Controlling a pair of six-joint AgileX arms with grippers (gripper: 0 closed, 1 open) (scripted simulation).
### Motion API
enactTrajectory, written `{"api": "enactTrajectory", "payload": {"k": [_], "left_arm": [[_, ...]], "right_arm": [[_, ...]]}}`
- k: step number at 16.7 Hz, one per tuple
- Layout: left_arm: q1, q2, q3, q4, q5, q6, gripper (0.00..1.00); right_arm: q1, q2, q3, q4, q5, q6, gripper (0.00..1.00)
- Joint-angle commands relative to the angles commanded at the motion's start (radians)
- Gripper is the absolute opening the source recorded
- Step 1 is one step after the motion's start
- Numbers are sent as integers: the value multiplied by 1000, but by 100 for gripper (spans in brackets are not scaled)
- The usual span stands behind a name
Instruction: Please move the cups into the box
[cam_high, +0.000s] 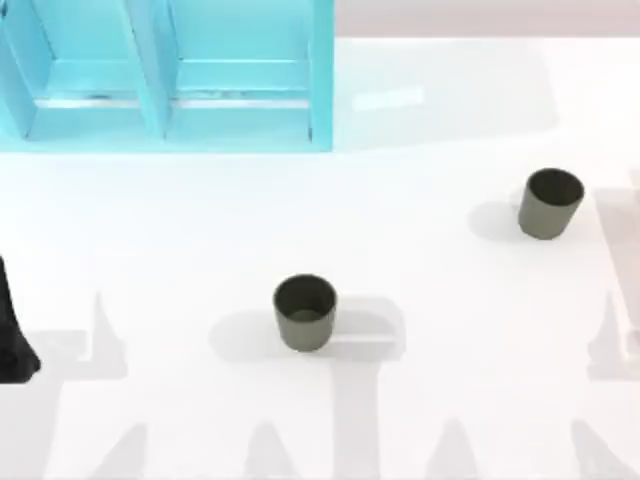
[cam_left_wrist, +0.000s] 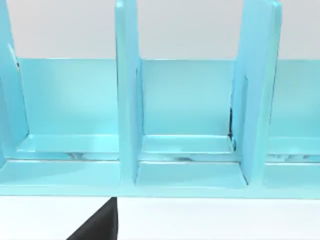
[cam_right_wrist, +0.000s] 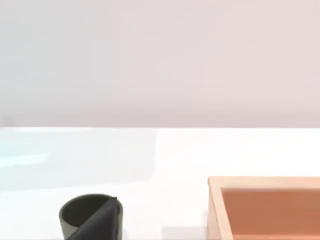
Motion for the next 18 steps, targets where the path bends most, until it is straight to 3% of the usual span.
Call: {"api": "enactTrajectory", "payload": {"k": [4,8,18], "left_arm": [[0,0,0,0,0,0,100],[0,0,0,0,0,0,100],[0,0,0,0,0,0,100]], "right_arm": [[0,29,28,-22,-1,1,100],[1,203,196,-147,-5,9,100],[30,1090,1063,-752,-13,59,100]]}}
